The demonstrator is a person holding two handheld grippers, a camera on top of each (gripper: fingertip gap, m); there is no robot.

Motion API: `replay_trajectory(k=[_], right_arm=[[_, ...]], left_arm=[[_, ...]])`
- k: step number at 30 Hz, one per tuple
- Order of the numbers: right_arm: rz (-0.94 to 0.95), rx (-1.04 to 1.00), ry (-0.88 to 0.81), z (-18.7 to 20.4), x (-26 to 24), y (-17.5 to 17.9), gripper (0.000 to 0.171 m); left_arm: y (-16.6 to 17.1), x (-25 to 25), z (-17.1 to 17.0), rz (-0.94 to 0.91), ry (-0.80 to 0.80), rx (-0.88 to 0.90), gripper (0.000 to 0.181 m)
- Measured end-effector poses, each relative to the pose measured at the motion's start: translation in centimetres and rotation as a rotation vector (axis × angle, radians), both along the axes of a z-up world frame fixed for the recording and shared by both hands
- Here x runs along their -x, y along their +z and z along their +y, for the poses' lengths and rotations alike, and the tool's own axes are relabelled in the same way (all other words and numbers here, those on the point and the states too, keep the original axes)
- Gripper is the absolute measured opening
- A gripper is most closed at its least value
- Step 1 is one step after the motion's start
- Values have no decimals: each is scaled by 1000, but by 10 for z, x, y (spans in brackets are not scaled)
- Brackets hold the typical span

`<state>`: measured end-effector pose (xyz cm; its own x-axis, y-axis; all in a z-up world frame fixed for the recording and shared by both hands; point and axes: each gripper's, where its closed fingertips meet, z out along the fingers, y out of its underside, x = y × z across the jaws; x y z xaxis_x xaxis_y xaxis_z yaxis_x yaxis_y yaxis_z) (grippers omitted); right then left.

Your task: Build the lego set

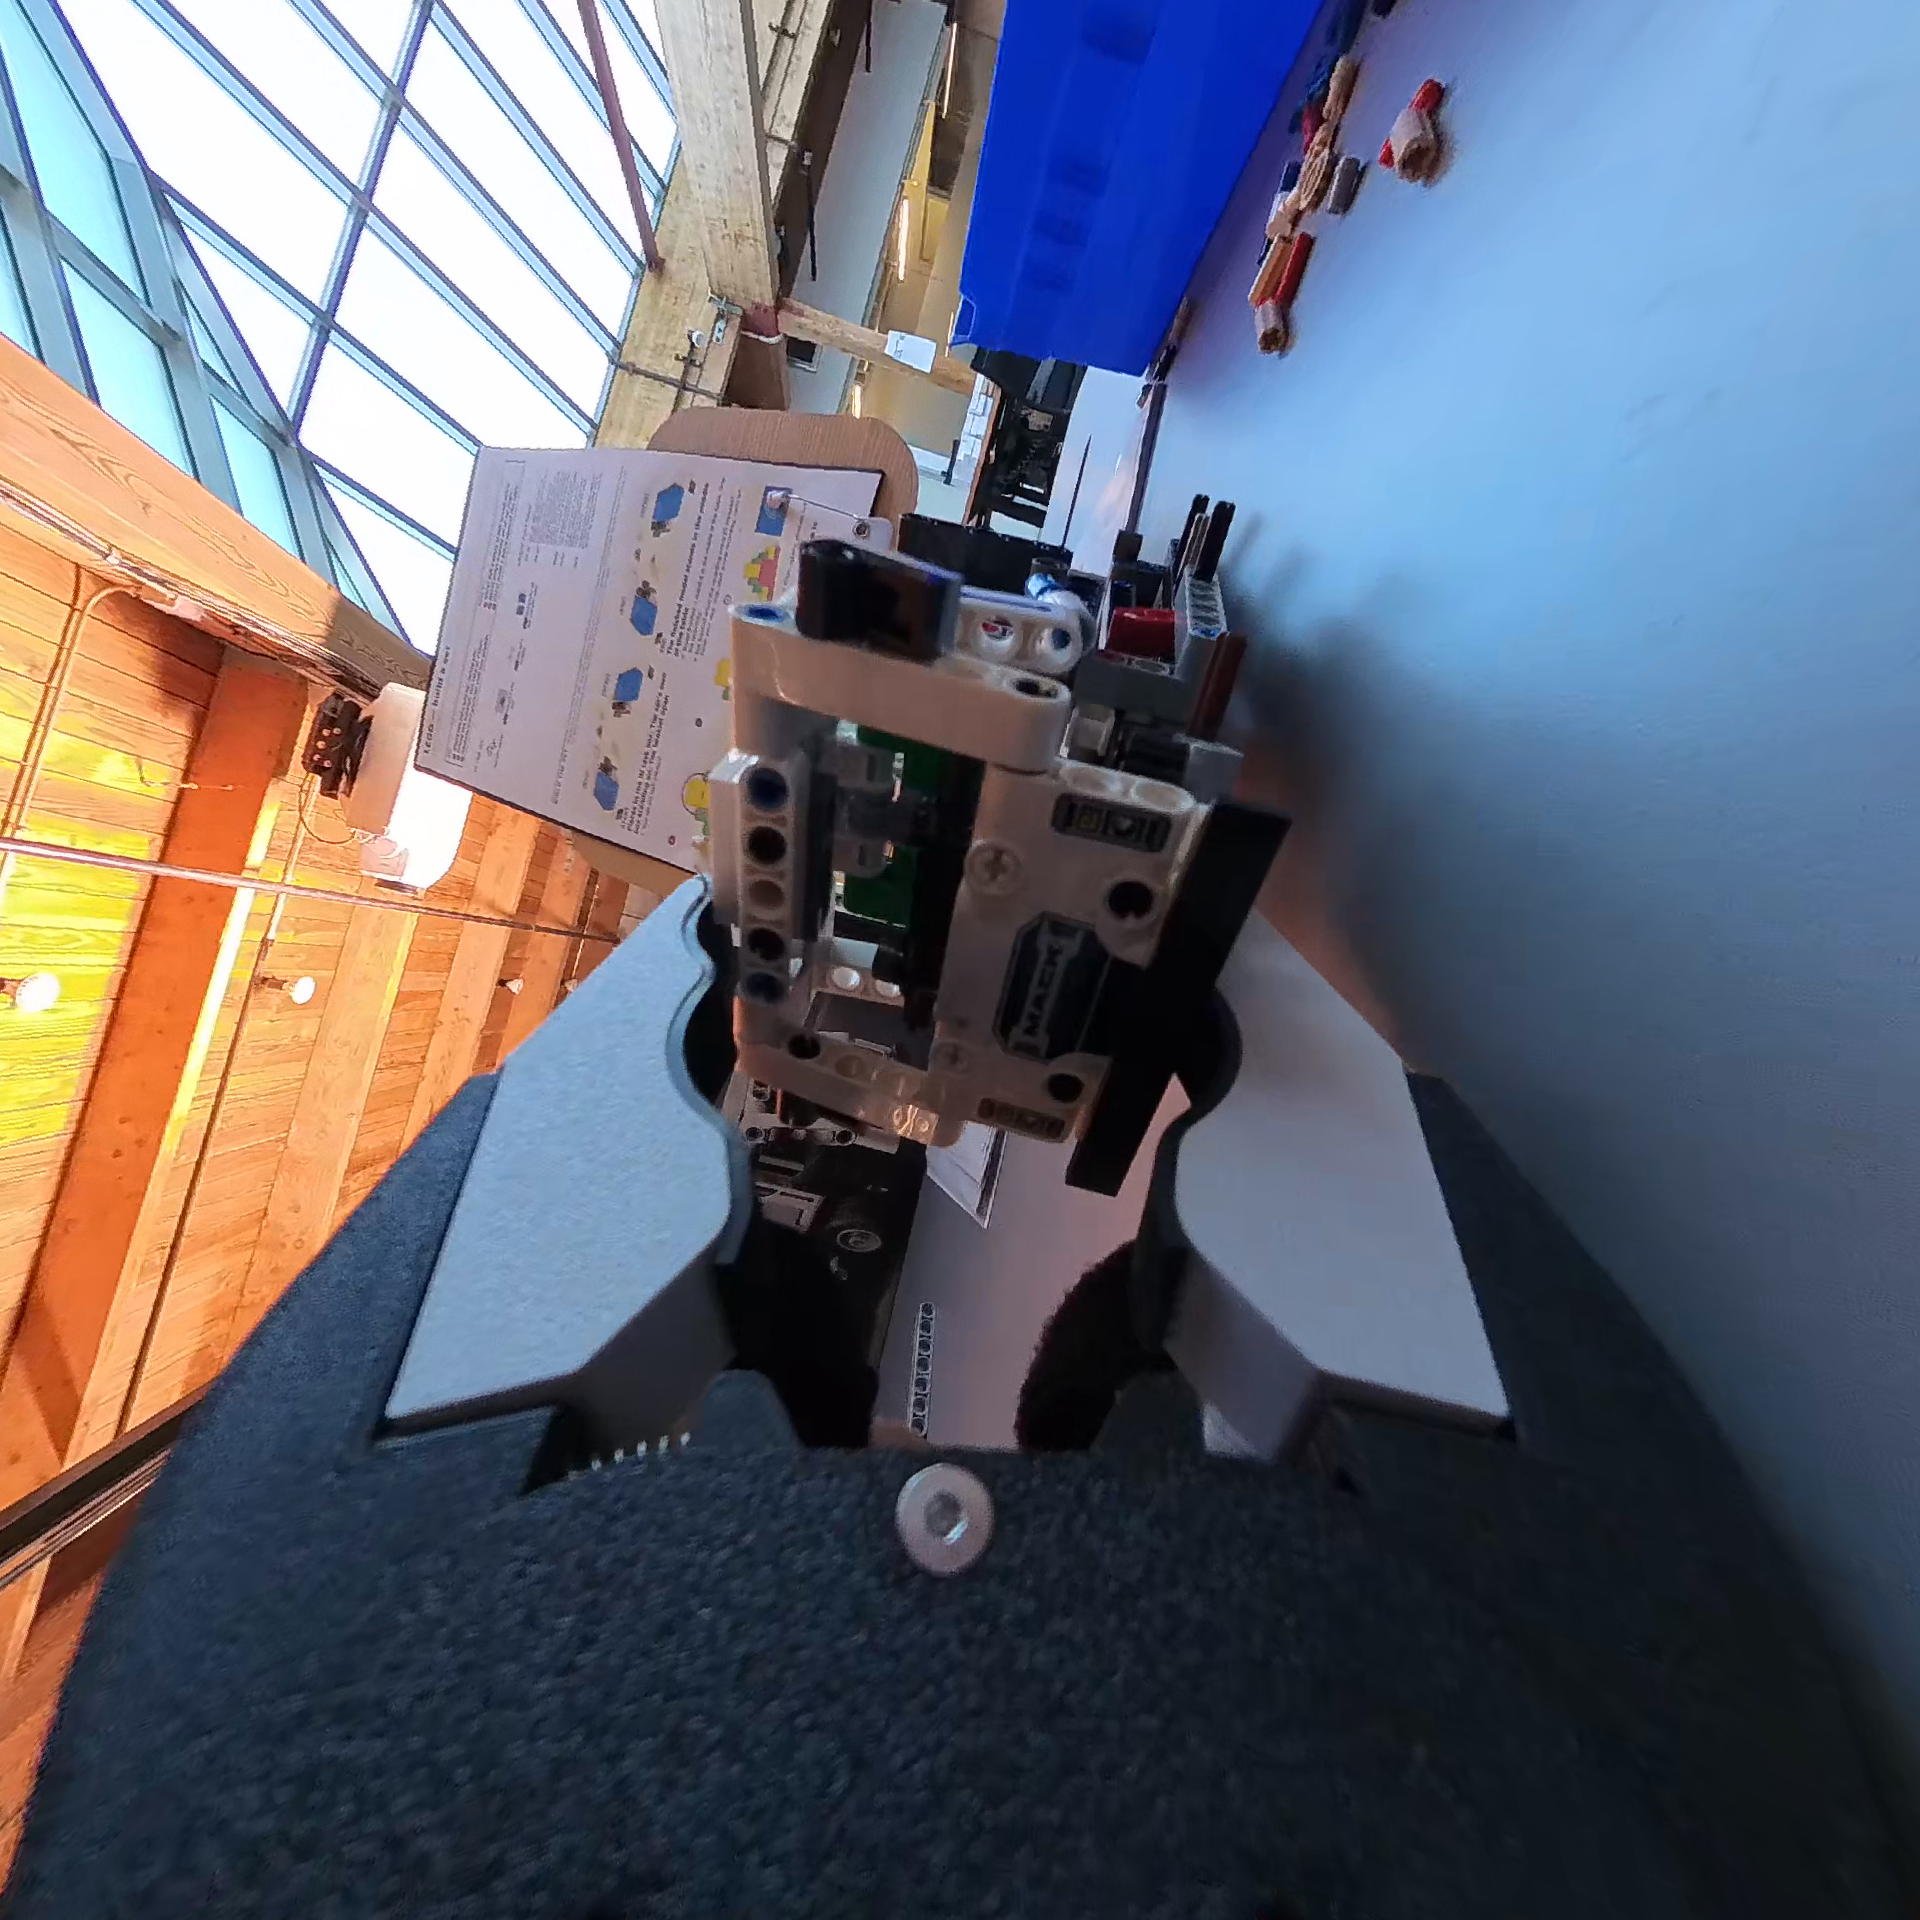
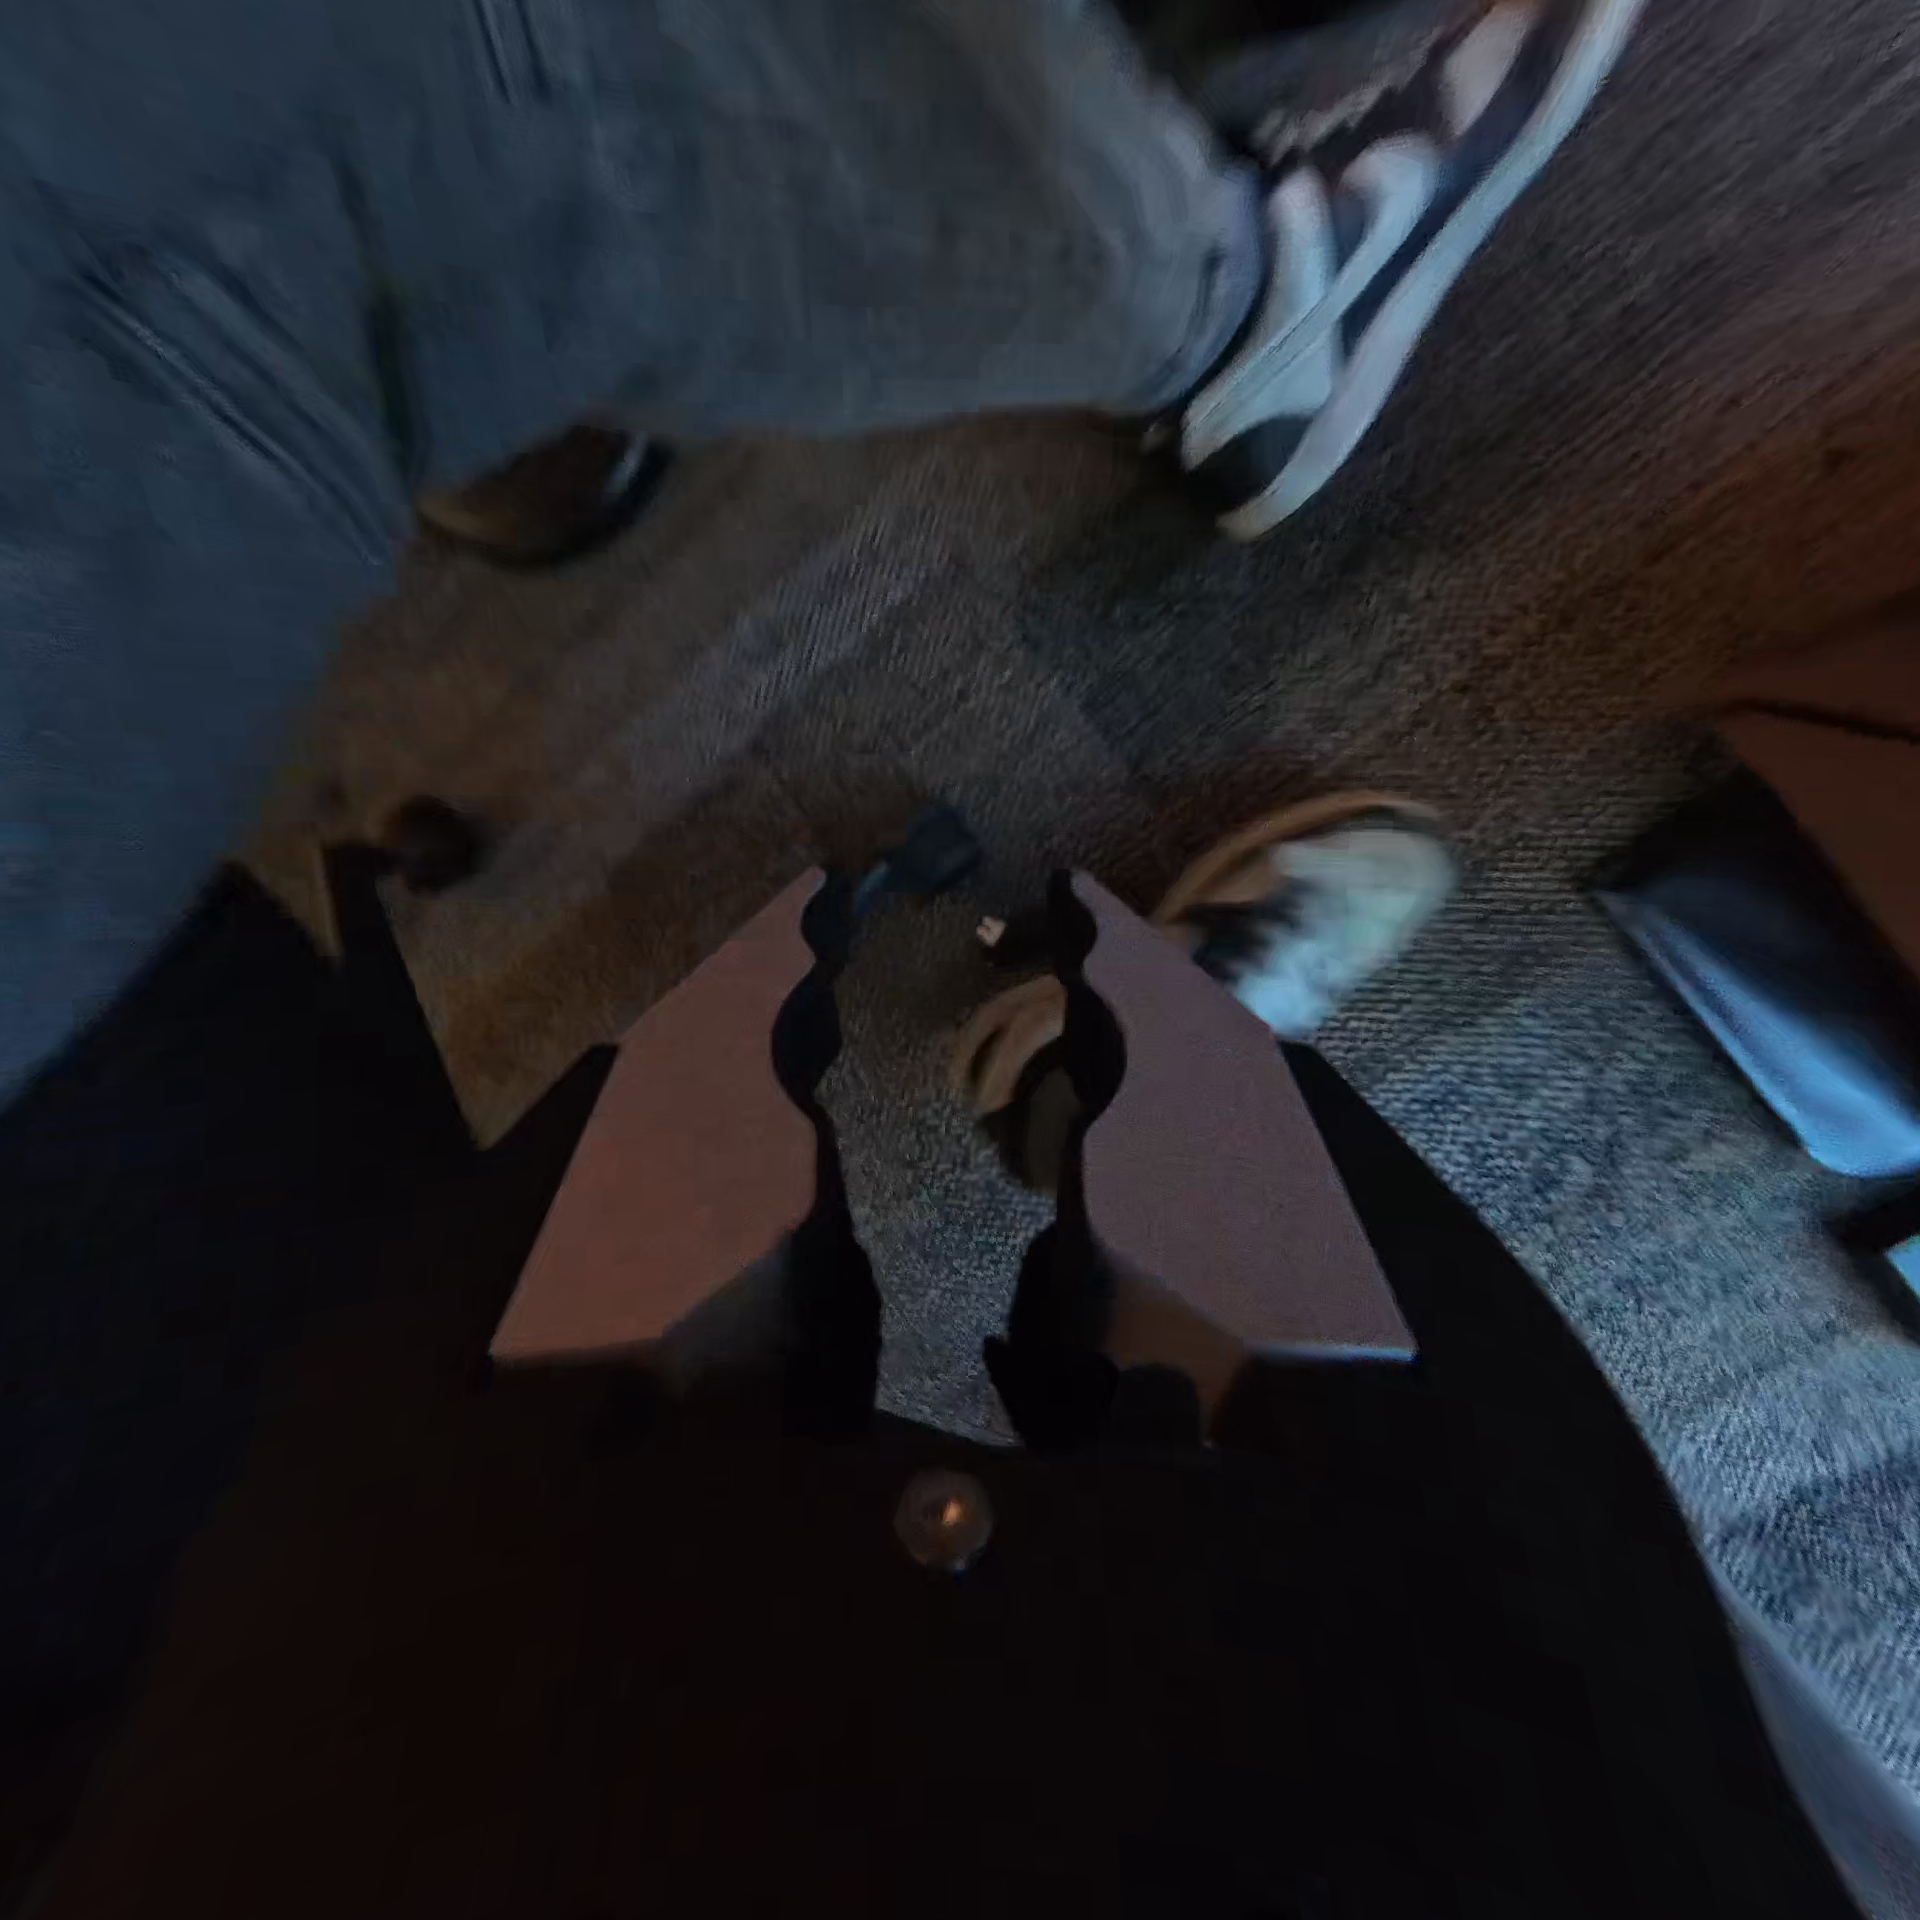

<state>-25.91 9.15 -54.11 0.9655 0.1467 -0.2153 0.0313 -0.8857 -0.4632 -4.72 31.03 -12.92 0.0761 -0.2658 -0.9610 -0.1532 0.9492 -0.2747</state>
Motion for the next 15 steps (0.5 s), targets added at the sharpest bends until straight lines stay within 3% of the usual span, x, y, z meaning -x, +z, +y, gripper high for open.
replay_trajectory(k=[5, 8, 9, 12, 15], right_arm=[[14, 140, 416, 3, 41, -150, 37], [104, 254, 528, -30, 57, -246, 35], [142, 287, 490, -44, 58, -271, 29], [258, 318, 148, -70, 51, -317, 25], [192, 345, 64, -68, 24, -343, 25]], left_arm=[[-1, -1, -5, -9, -10, -27, 84], [-1, -1, -6, -10, -15, -22, 84], [0, -1, -6, -11, -15, -20, 84], [0, -1, -4, -2, -11, 9, 85], [2, 0, -7, -4, -28, 39, 85]])
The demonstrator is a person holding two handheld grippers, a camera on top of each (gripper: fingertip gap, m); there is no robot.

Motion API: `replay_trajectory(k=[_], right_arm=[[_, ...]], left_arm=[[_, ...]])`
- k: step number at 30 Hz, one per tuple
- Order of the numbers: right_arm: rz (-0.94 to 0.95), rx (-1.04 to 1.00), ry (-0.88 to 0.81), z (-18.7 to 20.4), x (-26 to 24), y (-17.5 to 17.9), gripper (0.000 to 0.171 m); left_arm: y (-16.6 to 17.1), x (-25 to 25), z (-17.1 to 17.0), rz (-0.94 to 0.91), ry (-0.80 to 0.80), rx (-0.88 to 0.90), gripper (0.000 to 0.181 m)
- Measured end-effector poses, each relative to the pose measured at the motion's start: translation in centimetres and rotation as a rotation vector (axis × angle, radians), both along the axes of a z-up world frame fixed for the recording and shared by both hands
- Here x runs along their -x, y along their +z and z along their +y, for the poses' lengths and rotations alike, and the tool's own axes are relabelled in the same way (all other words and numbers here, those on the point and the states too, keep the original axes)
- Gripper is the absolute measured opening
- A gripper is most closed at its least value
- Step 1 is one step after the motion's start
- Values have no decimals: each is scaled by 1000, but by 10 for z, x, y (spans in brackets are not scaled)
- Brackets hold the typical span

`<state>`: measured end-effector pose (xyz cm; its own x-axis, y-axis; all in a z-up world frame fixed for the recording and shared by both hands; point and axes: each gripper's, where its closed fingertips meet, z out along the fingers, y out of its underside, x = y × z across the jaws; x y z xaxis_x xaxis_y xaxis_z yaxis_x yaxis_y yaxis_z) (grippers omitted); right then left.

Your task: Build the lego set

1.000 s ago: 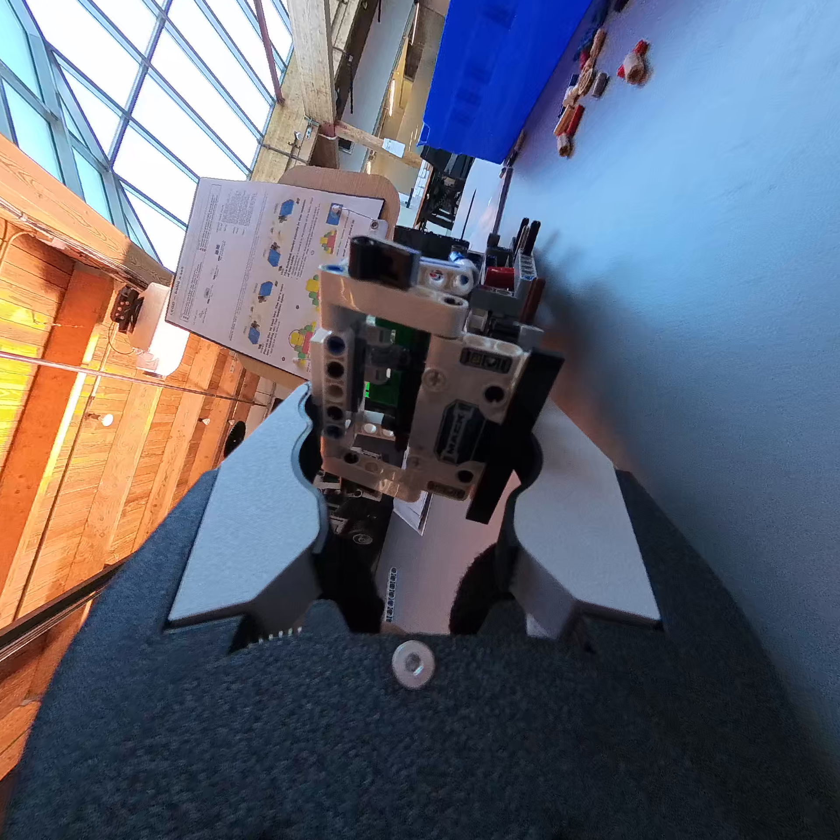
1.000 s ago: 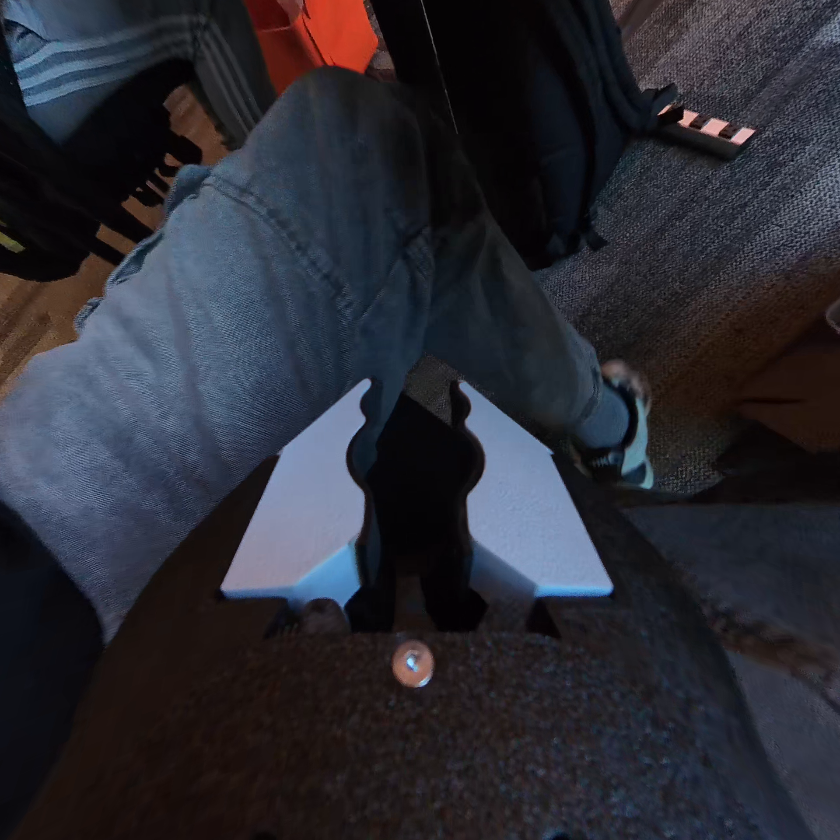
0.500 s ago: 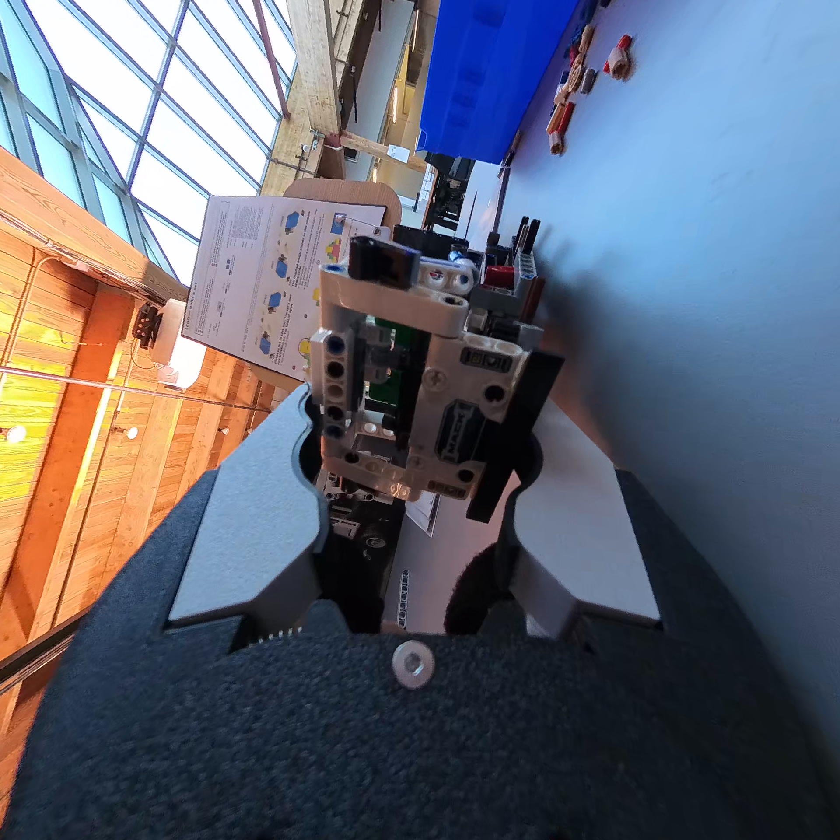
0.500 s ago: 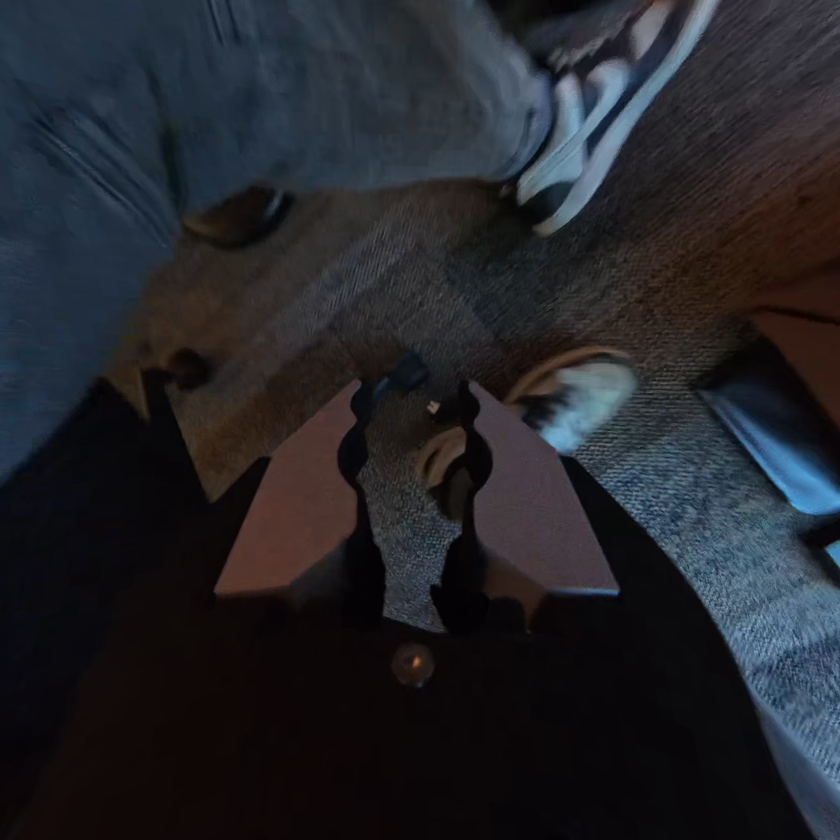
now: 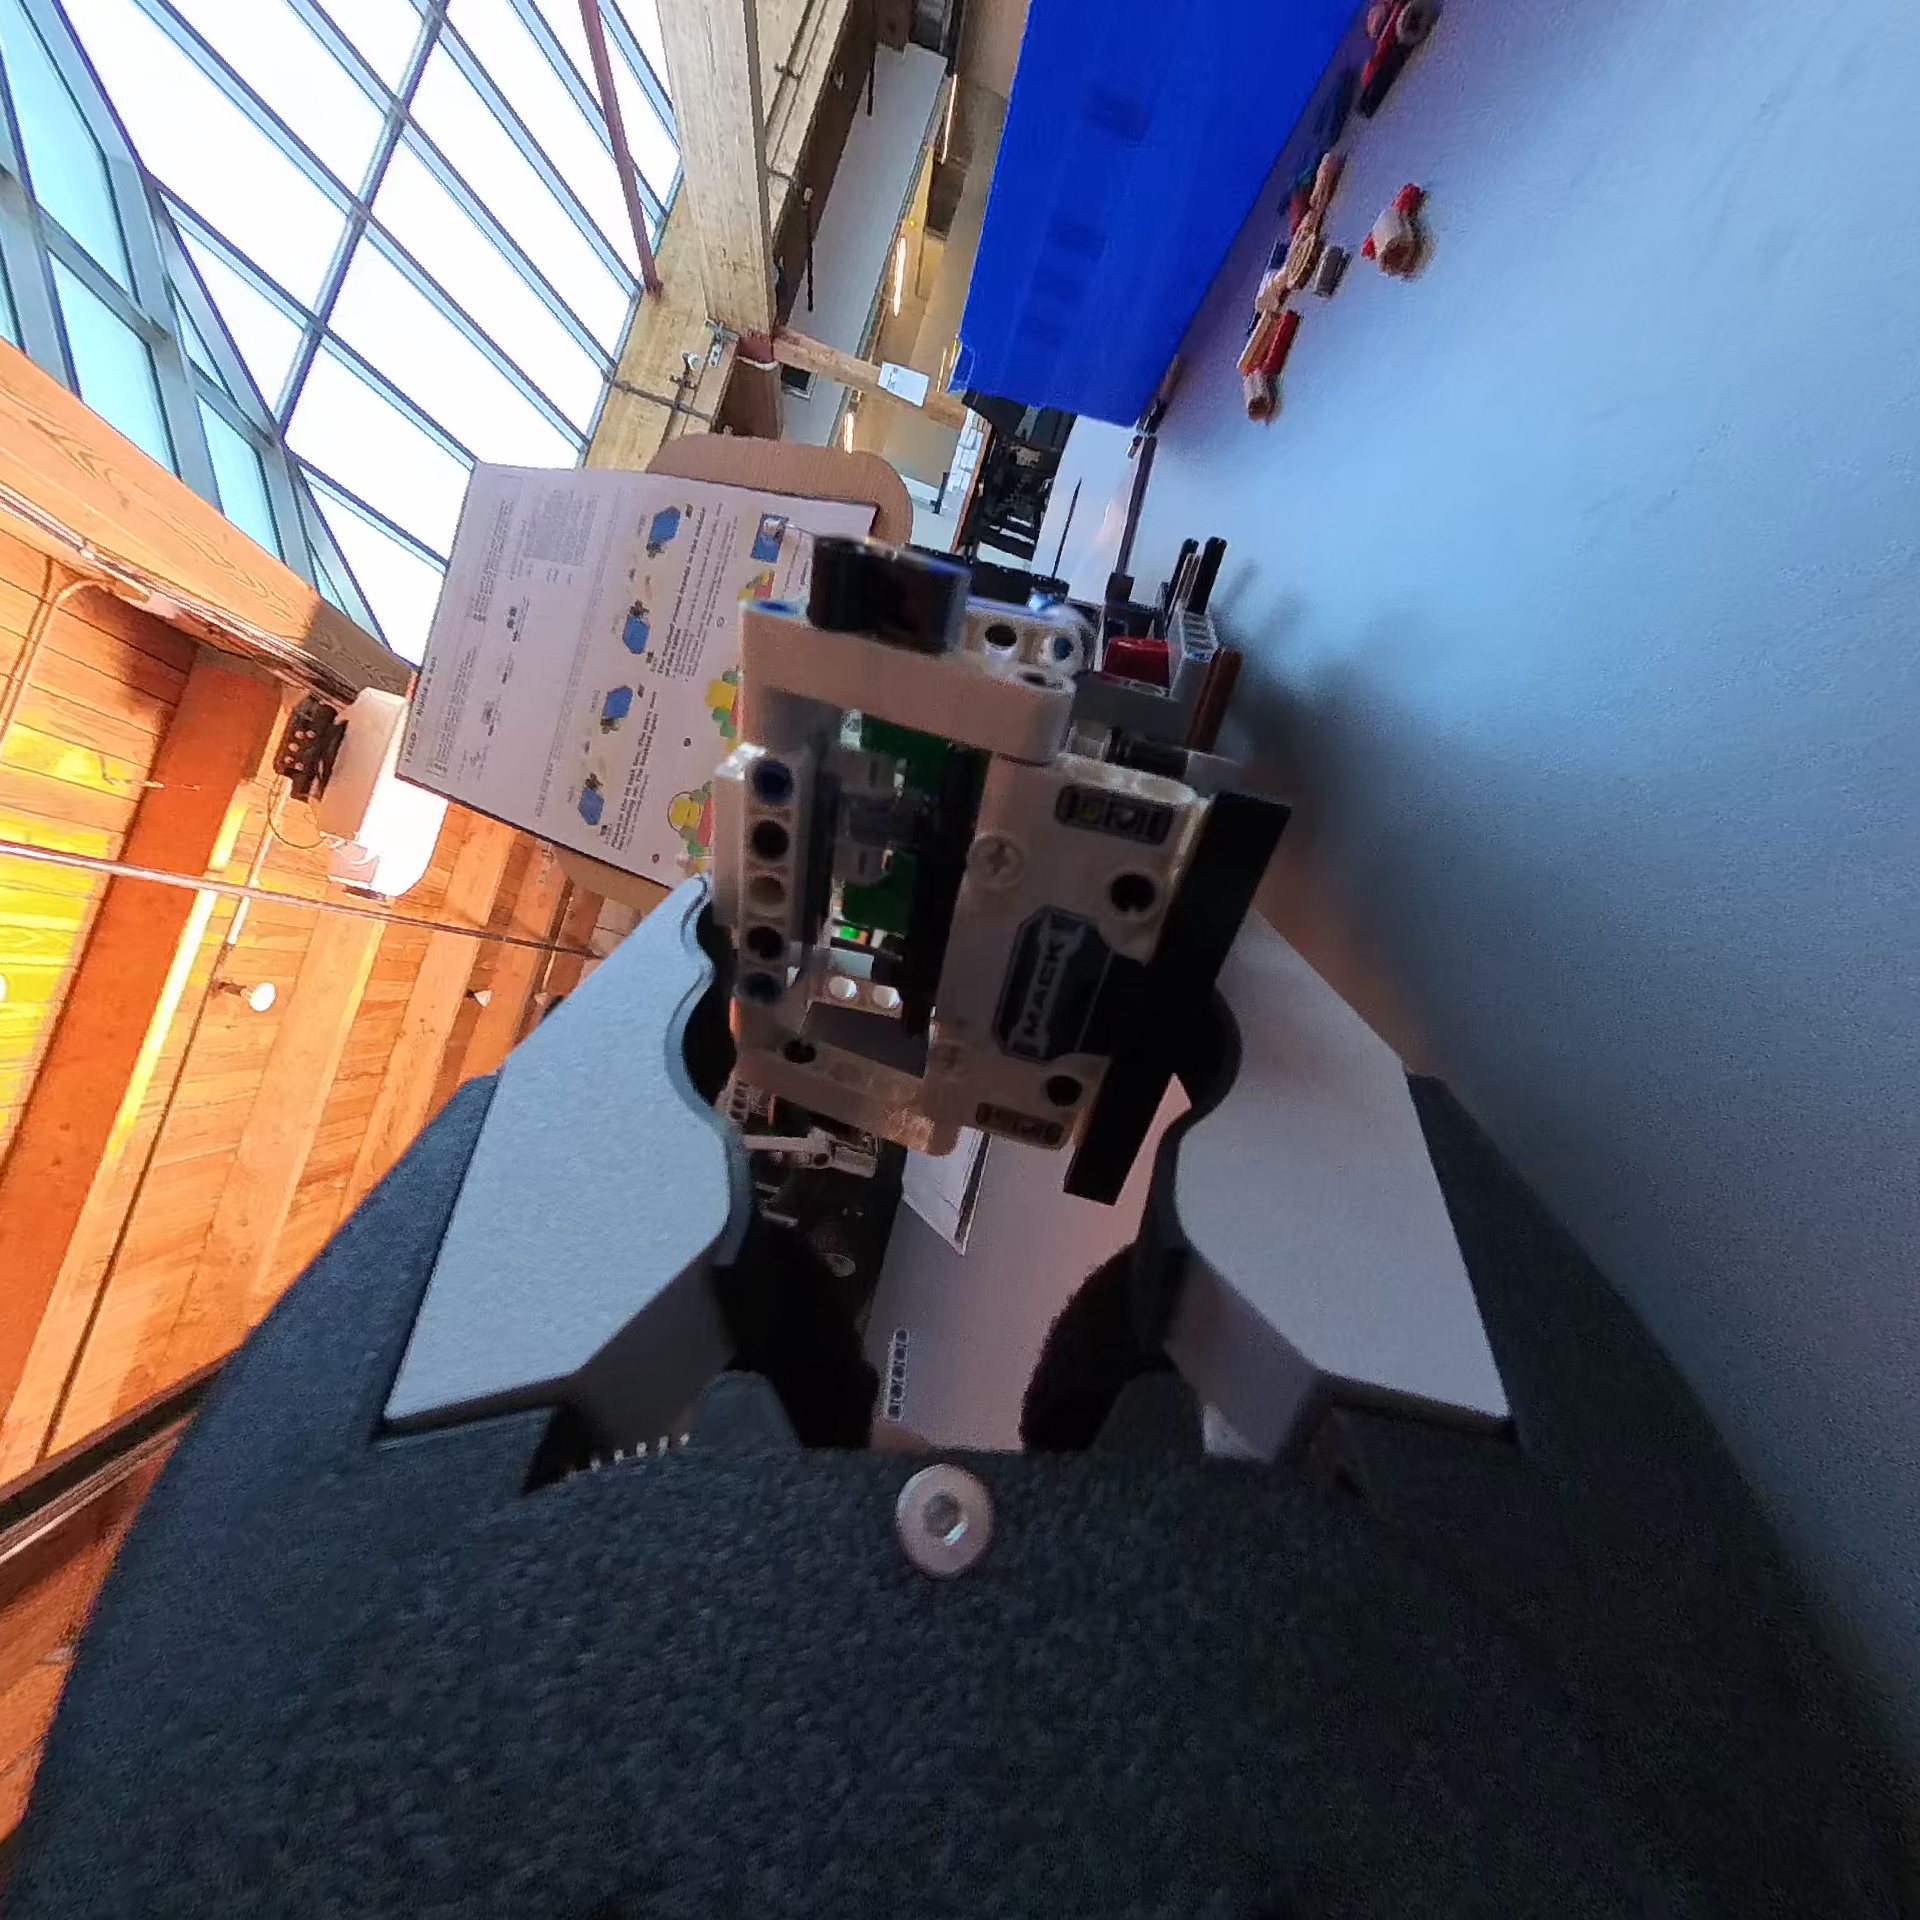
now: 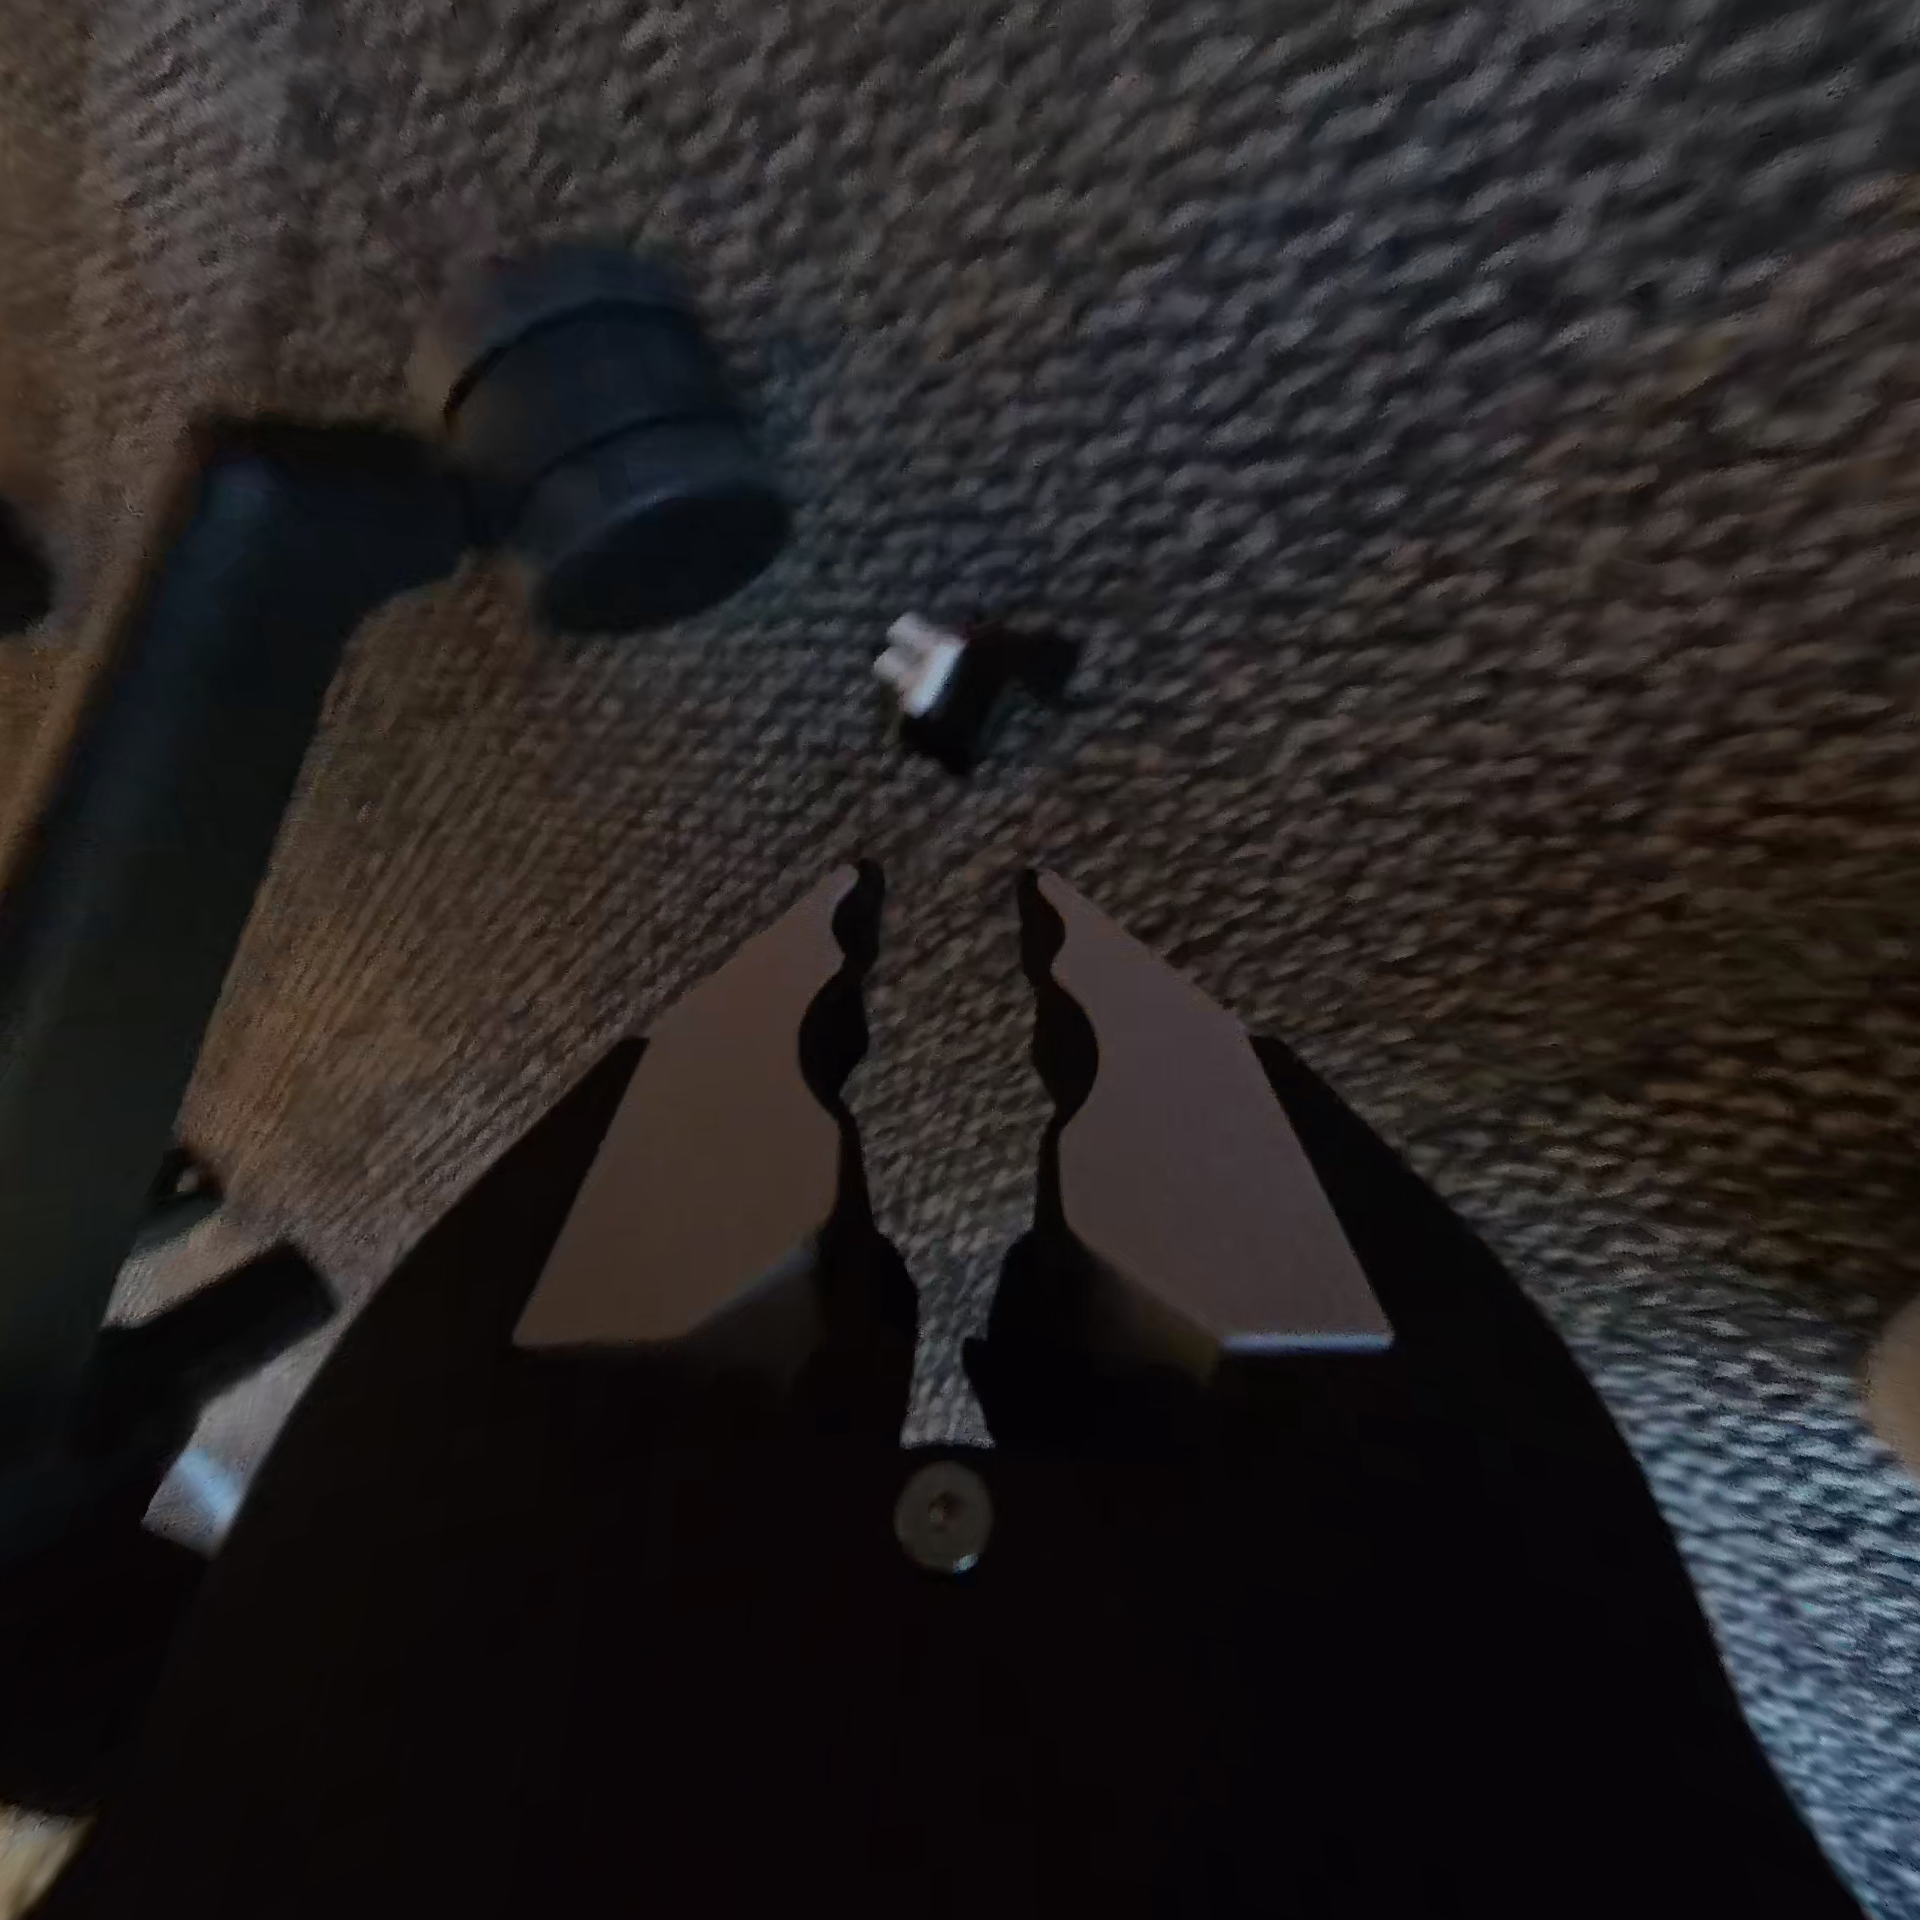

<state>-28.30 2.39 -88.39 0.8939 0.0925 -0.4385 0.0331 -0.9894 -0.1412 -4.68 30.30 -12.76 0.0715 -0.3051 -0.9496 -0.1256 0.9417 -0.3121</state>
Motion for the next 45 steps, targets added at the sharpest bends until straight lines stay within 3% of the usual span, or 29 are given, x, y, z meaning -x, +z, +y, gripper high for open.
replay_trajectory(k=[3, 5, 9, 24, 29, 33, 41, 45], right_arm=[[20, 0, -151, 27, -6, -10, 27], [45, 82, -220, 23, 13, -20, 31], [-95, 117, -374, 16, 14, -30, 31], [-316, 46, -367, 23, 18, -42, 36], [-283, 62, -248, 26, 23, -40, 26], [-237, 89, -254, 26, 24, -39, 17], [-73, 25, -206, 42, 6, -5, 5], [-62, -67, -35, 53, -6, 29, 5]], left_arm=[[0, 0, -4, -5, -6, -25, 85], [0, 0, -2, -3, -5, -8, 85], [0, 1, 0, 1, 0, -1, 85], [3, 5, -9, -4, -30, 4, 85], [3, 5, -8, -2, -27, 7, 85], [2, 4, -7, -1, -24, 8, 85], [2, 4, -4, 3, -17, 11, 85], [3, 5, -4, 3, -20, 27, 85]])
